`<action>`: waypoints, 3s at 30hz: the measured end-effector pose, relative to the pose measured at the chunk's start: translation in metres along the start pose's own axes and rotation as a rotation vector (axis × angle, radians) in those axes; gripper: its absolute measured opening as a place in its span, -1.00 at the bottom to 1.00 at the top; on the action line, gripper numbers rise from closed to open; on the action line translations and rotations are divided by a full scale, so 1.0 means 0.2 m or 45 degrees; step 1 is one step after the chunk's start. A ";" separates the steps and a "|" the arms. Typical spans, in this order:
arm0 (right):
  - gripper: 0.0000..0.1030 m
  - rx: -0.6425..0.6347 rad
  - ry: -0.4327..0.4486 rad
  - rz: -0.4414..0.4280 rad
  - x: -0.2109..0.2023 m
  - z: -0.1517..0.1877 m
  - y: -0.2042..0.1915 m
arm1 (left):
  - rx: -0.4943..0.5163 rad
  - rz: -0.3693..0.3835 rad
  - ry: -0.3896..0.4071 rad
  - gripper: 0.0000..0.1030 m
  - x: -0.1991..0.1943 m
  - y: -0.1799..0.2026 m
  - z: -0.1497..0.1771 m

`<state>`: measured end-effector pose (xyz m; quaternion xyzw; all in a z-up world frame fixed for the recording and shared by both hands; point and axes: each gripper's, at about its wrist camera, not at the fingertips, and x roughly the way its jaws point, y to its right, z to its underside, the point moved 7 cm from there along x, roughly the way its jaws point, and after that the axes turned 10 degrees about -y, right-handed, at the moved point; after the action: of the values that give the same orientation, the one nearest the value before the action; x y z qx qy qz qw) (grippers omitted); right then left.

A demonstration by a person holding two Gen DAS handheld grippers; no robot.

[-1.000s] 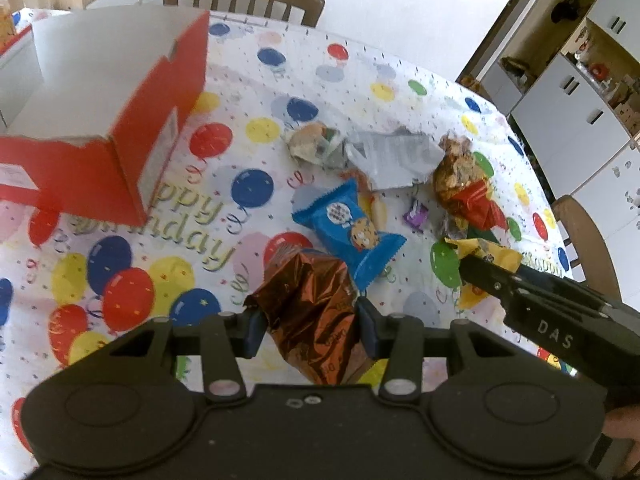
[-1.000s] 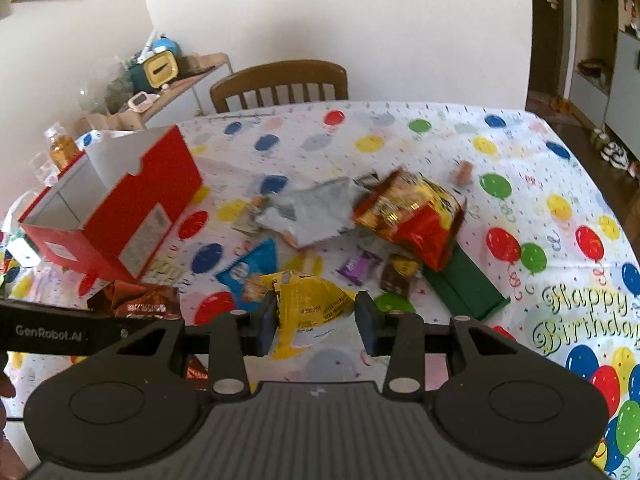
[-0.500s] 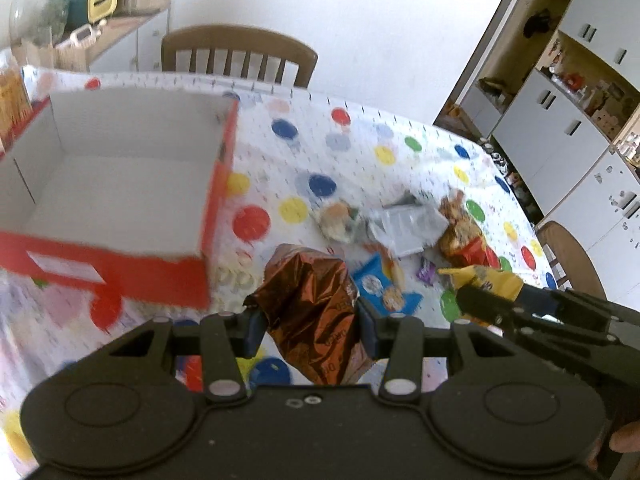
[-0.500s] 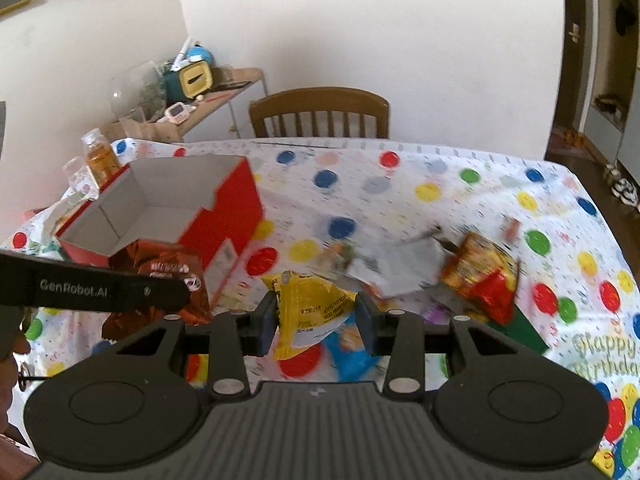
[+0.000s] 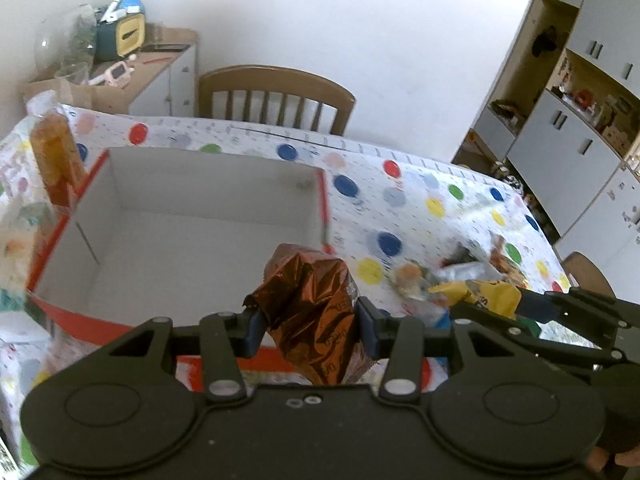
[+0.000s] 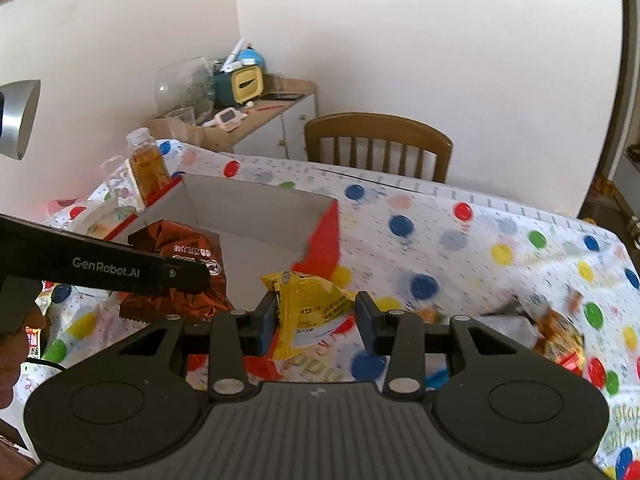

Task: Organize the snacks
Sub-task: 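Carry both snacks over the red box and open both tools to drop them, then move both tools back from the box toward the snack pile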

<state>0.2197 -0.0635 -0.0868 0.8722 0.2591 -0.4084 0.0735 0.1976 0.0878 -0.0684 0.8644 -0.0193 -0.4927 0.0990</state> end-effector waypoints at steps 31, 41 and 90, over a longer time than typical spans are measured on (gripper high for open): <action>-0.21 -0.244 -0.275 -0.046 0.75 -0.16 -0.45 | -0.034 -0.250 -0.204 -0.13 0.42 -0.66 -0.19; -0.19 -0.248 -0.314 -0.087 0.80 -0.13 -0.47 | -0.007 -0.248 -0.313 -0.11 0.55 -0.66 -0.13; 0.67 0.122 0.094 -0.043 -0.16 0.14 0.28 | 0.252 -0.109 0.090 0.68 0.04 0.10 -0.08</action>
<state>0.2121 -0.1341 -0.0858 0.8847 0.2563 -0.3890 0.0152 0.2174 0.0695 -0.0628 0.8867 -0.0275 -0.4614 -0.0072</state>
